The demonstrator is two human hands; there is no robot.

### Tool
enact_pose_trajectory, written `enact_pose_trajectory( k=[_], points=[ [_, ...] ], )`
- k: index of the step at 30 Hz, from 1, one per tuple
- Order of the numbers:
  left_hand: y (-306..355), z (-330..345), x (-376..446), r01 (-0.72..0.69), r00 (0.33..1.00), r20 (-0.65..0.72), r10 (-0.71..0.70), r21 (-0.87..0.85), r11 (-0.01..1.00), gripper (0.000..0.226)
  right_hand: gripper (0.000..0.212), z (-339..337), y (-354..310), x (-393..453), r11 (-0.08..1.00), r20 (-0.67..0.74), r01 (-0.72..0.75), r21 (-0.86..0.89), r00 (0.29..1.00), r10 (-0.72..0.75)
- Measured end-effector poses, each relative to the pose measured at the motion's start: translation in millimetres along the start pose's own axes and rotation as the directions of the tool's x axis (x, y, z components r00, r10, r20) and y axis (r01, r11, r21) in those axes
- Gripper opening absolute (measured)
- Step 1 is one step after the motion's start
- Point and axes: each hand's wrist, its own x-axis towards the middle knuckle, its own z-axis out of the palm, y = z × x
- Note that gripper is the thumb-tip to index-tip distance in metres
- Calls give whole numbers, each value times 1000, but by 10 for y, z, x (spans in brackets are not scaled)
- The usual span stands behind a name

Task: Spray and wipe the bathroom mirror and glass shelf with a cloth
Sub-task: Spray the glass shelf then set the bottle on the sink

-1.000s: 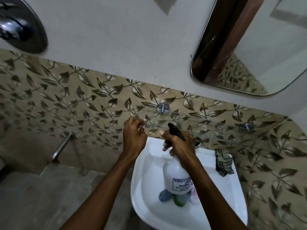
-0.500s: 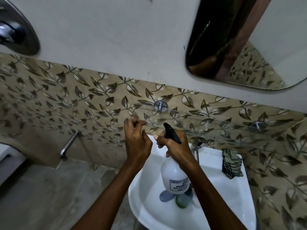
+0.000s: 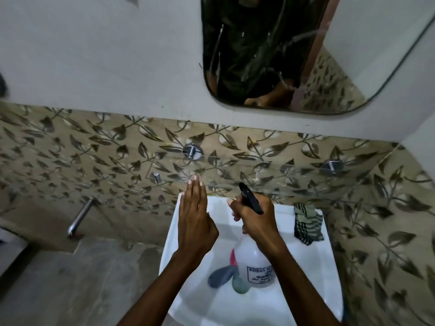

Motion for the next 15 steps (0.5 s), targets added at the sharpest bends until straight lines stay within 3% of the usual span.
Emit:
enact_pose_trajectory(
  k=[4, 11, 15],
  points=[
    [147, 83, -42, -43, 999, 9, 43, -14, 999, 90, 39, -136, 75, -26, 1000, -81, -17, -19, 997, 15],
    [439, 219, -107, -146, 989, 18, 148, -86, 986, 81, 20, -521, 154, -28, 1000, -43, 12, 13, 999, -11],
    [594, 283, -89, -179, 983, 30, 183, -91, 980, 79, 33, -656, 264, 24, 999, -164, -30, -27, 986, 26]
  ],
)
